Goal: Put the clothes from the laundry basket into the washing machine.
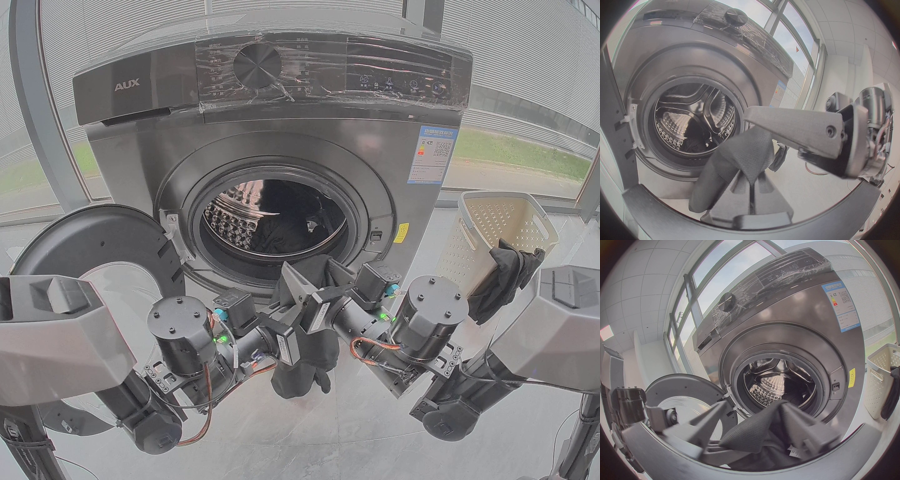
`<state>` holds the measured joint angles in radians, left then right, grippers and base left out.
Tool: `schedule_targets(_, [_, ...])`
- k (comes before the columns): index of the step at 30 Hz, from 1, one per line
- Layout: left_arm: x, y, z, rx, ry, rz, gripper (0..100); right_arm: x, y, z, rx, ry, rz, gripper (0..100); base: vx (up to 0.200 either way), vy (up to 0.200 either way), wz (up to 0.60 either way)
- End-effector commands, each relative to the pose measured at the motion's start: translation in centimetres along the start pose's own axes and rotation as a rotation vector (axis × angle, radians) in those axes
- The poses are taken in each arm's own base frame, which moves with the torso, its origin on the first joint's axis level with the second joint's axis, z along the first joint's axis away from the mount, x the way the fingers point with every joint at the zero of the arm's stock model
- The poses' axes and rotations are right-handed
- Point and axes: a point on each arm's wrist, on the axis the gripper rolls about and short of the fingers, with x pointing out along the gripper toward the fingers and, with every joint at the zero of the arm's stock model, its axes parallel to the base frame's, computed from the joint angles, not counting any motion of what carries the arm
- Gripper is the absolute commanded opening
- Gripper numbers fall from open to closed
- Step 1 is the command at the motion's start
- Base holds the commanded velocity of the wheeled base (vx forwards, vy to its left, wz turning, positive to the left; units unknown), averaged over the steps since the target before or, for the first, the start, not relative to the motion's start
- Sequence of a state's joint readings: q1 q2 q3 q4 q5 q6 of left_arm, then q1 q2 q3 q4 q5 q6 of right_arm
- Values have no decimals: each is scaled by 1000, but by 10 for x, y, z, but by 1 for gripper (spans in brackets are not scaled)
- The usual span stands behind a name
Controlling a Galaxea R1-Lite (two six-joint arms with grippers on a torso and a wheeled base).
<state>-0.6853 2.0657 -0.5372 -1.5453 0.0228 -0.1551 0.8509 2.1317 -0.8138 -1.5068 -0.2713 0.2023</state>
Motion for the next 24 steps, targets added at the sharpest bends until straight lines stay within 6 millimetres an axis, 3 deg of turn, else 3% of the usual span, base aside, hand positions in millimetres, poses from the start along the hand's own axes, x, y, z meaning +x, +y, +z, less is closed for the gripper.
schedule_targets(1, [-17, -2, 18, 0, -34, -12, 0, -4, -8, 1, -6, 9, -14, 100, 0, 0, 0])
schedule_targets(13, [-45, 4, 48, 2, -92, -106, 0, -30, -64, -1, -54, 109, -135, 100, 0, 0, 0])
schedule_targets(19, [-58, 3, 63, 12, -131, -167, 0, -49, -81, -15, -68, 199, -155, 100, 0, 0, 0])
schedule_targets(24, [-72, 0, 68, 15, -134, -220, 0, -49, -90, -21, -71, 217, -178, 100, 0, 0, 0])
